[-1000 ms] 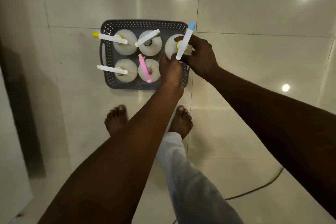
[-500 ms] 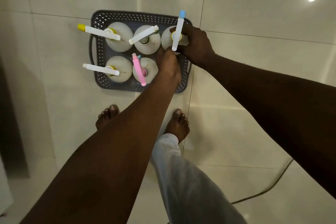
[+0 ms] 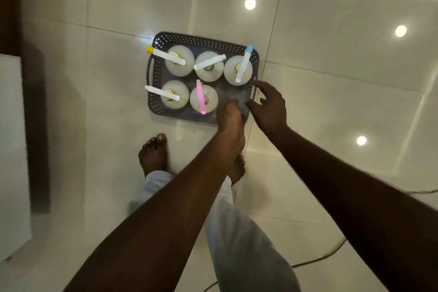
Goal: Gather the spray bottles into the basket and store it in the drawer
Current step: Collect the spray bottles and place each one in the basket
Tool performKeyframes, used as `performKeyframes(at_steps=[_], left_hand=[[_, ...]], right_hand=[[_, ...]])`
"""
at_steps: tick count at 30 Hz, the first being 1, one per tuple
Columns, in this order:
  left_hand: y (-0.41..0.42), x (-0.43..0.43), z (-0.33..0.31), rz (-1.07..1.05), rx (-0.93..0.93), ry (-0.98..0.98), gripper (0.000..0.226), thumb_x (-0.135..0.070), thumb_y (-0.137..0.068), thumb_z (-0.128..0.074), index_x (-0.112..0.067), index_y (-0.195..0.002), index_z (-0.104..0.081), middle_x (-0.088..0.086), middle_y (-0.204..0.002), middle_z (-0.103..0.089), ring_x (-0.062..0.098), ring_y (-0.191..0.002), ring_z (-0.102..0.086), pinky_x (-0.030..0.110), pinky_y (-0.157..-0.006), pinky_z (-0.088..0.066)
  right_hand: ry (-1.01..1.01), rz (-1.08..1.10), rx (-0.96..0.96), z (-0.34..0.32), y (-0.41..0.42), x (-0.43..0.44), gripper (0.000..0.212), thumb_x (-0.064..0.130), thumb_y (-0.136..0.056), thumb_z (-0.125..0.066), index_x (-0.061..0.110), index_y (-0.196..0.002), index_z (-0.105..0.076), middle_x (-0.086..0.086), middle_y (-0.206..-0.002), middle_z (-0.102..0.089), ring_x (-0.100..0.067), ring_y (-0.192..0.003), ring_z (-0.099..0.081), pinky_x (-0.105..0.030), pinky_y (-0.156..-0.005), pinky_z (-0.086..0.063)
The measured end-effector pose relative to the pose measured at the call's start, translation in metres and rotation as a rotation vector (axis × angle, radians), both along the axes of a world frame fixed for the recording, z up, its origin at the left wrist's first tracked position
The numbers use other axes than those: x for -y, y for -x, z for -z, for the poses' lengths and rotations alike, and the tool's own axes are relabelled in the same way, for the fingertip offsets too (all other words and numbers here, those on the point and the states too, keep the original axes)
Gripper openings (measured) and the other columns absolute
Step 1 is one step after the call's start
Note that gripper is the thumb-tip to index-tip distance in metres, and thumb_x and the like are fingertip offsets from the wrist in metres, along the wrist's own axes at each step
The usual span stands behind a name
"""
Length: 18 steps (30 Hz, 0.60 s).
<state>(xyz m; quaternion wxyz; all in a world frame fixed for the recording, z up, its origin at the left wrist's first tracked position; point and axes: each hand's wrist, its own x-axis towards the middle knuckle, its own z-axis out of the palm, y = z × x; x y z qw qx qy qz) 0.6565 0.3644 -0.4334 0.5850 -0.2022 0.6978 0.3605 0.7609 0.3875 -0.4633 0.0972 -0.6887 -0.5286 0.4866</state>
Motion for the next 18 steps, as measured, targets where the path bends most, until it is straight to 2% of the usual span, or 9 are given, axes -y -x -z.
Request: performKeyframes(at_steps=[1, 2, 4, 6, 9, 11, 13, 15, 18], left_hand=[[0.001, 0.004, -0.009, 0.063, 0.038, -0.040, 0.032, -0.018, -0.107, -0.047, -0.005, -0.132, -0.062, 0.015, -0.119, -0.066, 0.026, -0.105, -0.062, 0.044, -0.102, -0.053], [0.002, 0.012, -0.023, 0.145, 0.026, -0.069, 0.027, -0.016, -0.106, -0.048, -0.010, -0.127, -0.064, 0.014, -0.121, -0.066, 0.026, -0.107, -0.062, 0.044, -0.104, -0.052], [0.009, 0.033, -0.058, 0.178, -0.002, -0.125, 0.030, -0.014, -0.105, -0.051, -0.013, -0.132, -0.064, 0.010, -0.128, -0.068, 0.026, -0.116, -0.064, 0.044, -0.105, -0.051], [0.020, 0.050, -0.086, 0.203, -0.082, -0.195, 0.033, -0.015, -0.105, -0.053, -0.015, -0.137, -0.063, 0.009, -0.136, -0.067, 0.027, -0.125, -0.064, 0.046, -0.108, -0.051], [0.052, 0.073, -0.120, 0.281, -0.209, -0.257, 0.029, -0.018, -0.105, -0.055, -0.018, -0.132, -0.066, 0.006, -0.134, -0.069, 0.027, -0.123, -0.065, 0.049, -0.107, -0.054], [0.073, 0.093, -0.137, 0.305, -0.253, -0.248, 0.024, -0.016, -0.104, -0.056, -0.020, -0.124, -0.068, 0.004, -0.128, -0.071, 0.026, -0.121, -0.066, 0.051, -0.107, -0.053], [0.097, 0.116, -0.157, 0.256, -0.289, -0.221, 0.019, -0.016, -0.102, -0.059, -0.023, -0.118, -0.068, 0.001, -0.121, -0.072, 0.027, -0.118, -0.067, 0.051, -0.108, -0.053], [0.121, 0.144, -0.173, 0.194, -0.315, -0.196, 0.021, -0.016, -0.102, -0.060, -0.020, -0.120, -0.069, 0.003, -0.122, -0.073, 0.029, -0.119, -0.067, 0.052, -0.109, -0.052], [0.150, 0.194, -0.190, 0.124, -0.354, -0.170, 0.027, -0.016, -0.101, -0.062, -0.014, -0.127, -0.069, 0.008, -0.128, -0.072, 0.028, -0.123, -0.065, 0.052, -0.111, -0.050]], right_hand=[[0.022, 0.020, -0.014, -0.012, -0.001, 0.010, 0.051, 0.014, -0.092, -0.077, 0.014, -0.141, -0.063, -0.002, -0.145, -0.063, -0.016, -0.133, -0.058, -0.032, -0.110, -0.052], [0.032, 0.022, -0.028, -0.028, 0.001, 0.022, 0.047, 0.014, -0.094, -0.076, 0.015, -0.140, -0.065, -0.001, -0.144, -0.064, -0.014, -0.131, -0.058, -0.021, -0.105, -0.052], [0.029, 0.014, -0.045, -0.061, 0.006, 0.042, 0.039, 0.015, -0.096, -0.073, 0.016, -0.135, -0.068, 0.000, -0.138, -0.068, -0.012, -0.127, -0.060, 0.001, -0.090, -0.044], [0.020, -0.005, -0.084, -0.093, 0.017, 0.055, 0.034, 0.016, -0.098, -0.071, 0.014, -0.132, -0.070, 0.001, -0.133, -0.071, -0.013, -0.125, -0.062, 0.006, -0.085, -0.040], [-0.009, -0.097, -0.134, -0.139, 0.039, 0.068, 0.034, 0.019, -0.099, -0.071, 0.015, -0.132, -0.070, 0.001, -0.132, -0.071, -0.013, -0.123, -0.064, -0.002, -0.093, -0.045], [-0.025, -0.123, -0.155, -0.163, 0.055, 0.072, 0.034, 0.019, -0.098, -0.072, 0.016, -0.131, -0.071, 0.001, -0.130, -0.072, -0.014, -0.121, -0.066, -0.021, -0.104, -0.052], [-0.019, -0.145, -0.187, -0.184, 0.073, 0.082, 0.033, 0.016, -0.095, -0.073, 0.017, -0.128, -0.073, 0.002, -0.126, -0.074, -0.014, -0.119, -0.068, -0.033, -0.107, -0.054], [-0.001, -0.212, -0.212, -0.201, 0.093, 0.095, 0.034, 0.013, -0.094, -0.073, 0.018, -0.129, -0.073, 0.004, -0.125, -0.074, -0.012, -0.119, -0.069, -0.034, -0.107, -0.054], [0.001, -0.339, -0.223, -0.211, 0.120, 0.123, 0.034, 0.012, -0.095, -0.073, 0.018, -0.128, -0.074, 0.004, -0.123, -0.075, -0.007, -0.116, -0.070, -0.029, -0.105, -0.055]])
